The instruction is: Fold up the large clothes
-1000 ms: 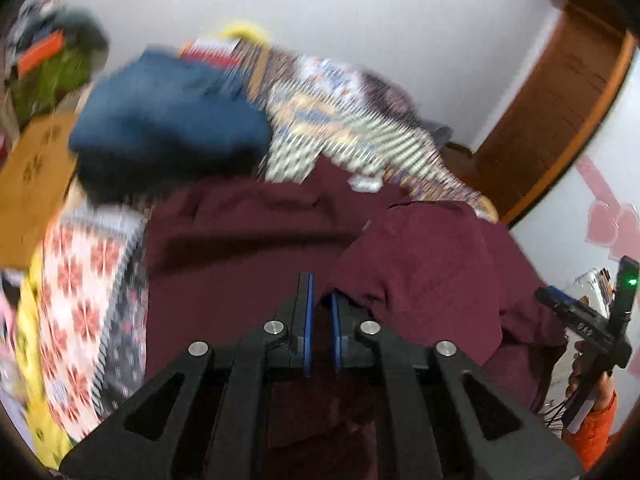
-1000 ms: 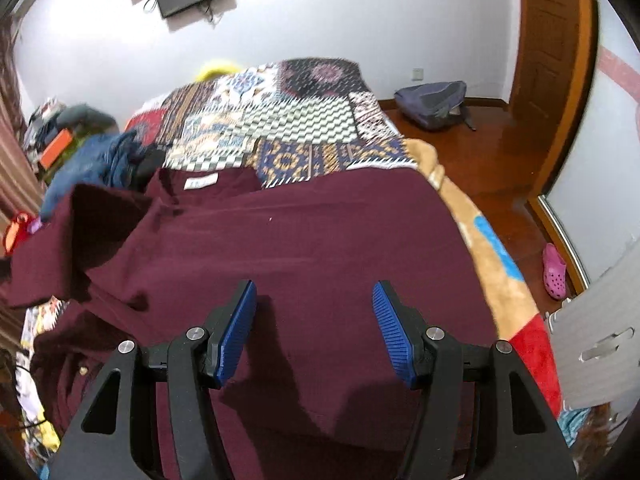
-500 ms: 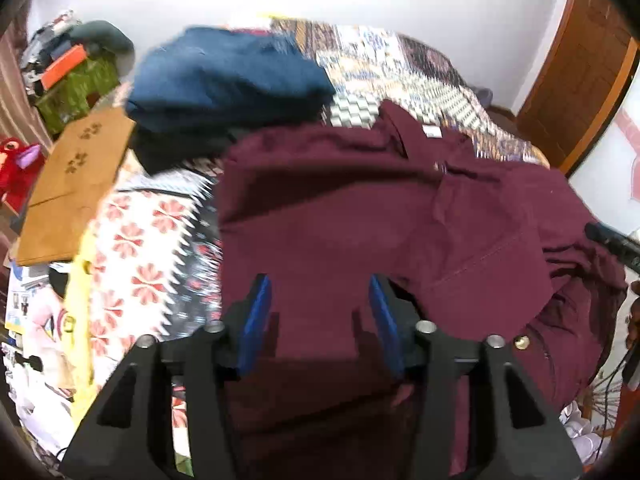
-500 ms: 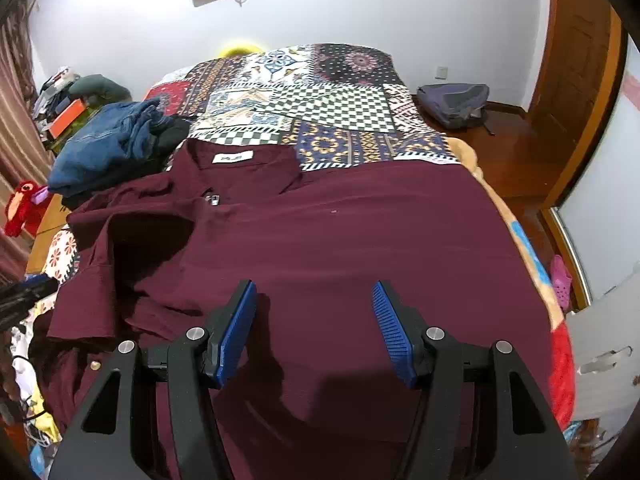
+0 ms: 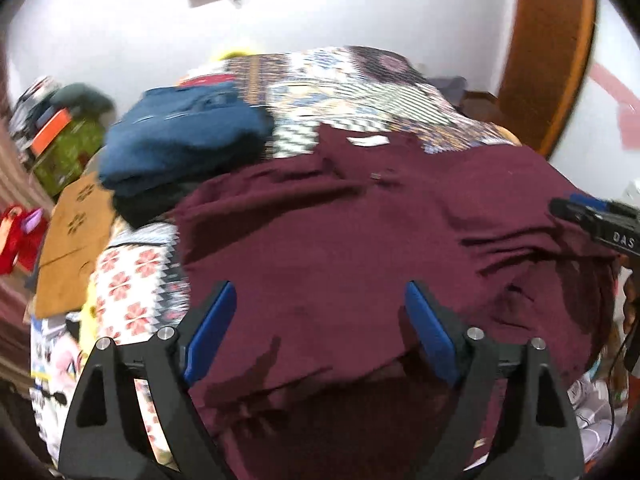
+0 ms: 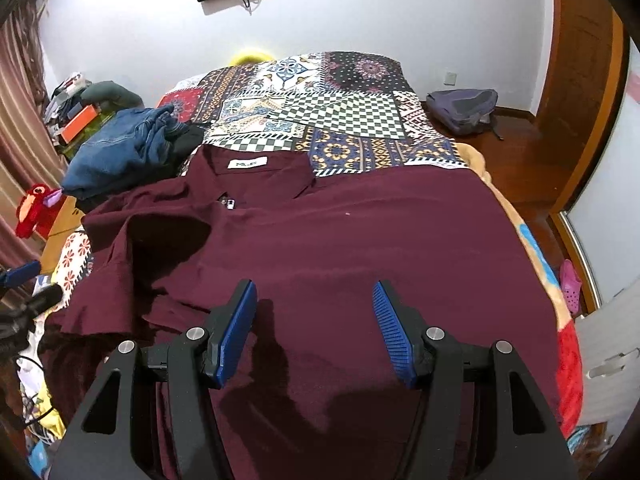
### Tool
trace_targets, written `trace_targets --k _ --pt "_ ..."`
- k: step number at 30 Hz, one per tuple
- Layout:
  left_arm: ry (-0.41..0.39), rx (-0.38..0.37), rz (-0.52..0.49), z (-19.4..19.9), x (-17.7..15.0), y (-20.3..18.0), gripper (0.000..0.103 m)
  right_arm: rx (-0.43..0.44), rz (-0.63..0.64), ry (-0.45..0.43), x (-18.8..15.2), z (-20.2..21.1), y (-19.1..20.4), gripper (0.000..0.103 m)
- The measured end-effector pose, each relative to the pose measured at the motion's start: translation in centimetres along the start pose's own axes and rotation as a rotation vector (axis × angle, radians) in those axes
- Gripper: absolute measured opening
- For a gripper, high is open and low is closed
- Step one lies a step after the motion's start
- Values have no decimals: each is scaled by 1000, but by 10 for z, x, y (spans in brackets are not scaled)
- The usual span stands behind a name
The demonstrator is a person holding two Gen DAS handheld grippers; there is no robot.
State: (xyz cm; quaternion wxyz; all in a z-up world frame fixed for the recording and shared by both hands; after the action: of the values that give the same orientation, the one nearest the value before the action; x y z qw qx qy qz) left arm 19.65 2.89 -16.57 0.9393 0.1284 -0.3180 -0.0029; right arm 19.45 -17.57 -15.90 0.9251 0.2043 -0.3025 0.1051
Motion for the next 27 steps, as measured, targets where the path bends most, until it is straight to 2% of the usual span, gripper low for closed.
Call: trace_targets --k 3,5,9,13,17,20,21,25,27 --pt "-10 -47 -56 3 2 -27 87 -12 -19 -8 -3 6 -9 57" --pt "-15 -50 -100 4 2 -44 92 -16 -43 -16 -5 10 -17 57" --pt "-9 -24 -180 -5 -4 -69 95 -19 -79 -26 -8 14 -28 56" --pt "32 44 -215 -30 -8 -80 95 -17 -101 -26 -12 13 -32 57" --pt "41 38 -161 -39 -1 -71 95 -17 -100 -29 -13 13 -33 57" --pt "-1 27 -96 -34 9 -55 94 -20 -99 -28 -13 13 -35 57" --pt "-17 29 -78 -31 13 -48 91 -22 -101 -28 -12 12 -36 57" --pt "-64 67 12 -22 32 -11 90 -26 -107 -32 -11 13 -40 57" --pt "-64 114 68 -28 43 17 90 -27 -112 -35 -10 13 -42 57"
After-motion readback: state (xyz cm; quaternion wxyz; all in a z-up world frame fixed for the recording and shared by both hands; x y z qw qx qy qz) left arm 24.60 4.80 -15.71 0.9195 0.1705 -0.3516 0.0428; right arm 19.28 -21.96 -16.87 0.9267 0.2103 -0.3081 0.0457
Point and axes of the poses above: each gripper's, at about its wrist camera, not at the fingertips, and z roughly against the way its jaws point, y to its left, x to its top, the point moved 1 cm from there along -z, roughly the way its jaws point, and after that the axes turned 14 degrees about x, right-handed, at the moved point
